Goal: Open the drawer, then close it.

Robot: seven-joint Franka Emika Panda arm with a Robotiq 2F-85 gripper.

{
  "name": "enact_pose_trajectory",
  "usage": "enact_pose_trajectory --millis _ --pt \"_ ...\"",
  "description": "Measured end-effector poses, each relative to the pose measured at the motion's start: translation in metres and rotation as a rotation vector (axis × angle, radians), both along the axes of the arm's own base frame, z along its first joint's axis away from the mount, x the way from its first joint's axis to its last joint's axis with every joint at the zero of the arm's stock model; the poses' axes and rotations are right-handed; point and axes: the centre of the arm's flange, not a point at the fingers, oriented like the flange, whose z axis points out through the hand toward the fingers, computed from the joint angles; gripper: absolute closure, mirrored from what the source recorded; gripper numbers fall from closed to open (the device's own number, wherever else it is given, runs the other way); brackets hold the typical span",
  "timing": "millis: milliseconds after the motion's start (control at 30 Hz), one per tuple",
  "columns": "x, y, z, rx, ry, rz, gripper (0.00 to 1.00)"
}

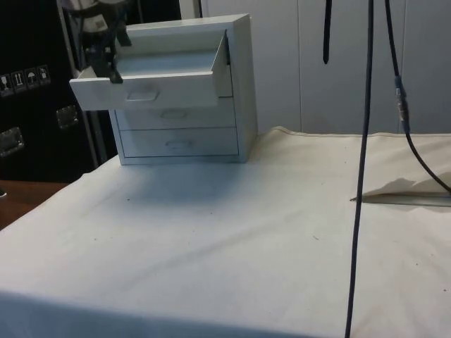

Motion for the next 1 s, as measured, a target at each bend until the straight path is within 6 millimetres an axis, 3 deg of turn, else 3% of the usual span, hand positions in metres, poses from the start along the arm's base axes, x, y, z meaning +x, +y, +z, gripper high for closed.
enact_pose_trajectory --millis 633,733,800,867,1000 --pt "0.002 0.044 -0.056 -0.002 -0.021 -0.036 0.01" --pt "0.002 0.050 -0.061 -0.003 -0.025 -0.040 0.16" --pt "0.001 0.052 -0.063 -0.003 -0.029 -0.044 0.36" --pt "0.001 0.053 -0.063 -0.003 -0.029 -0.043 0.41" --pt "0.001 0.054 -0.064 -0.002 -0.030 -0.046 0.61"
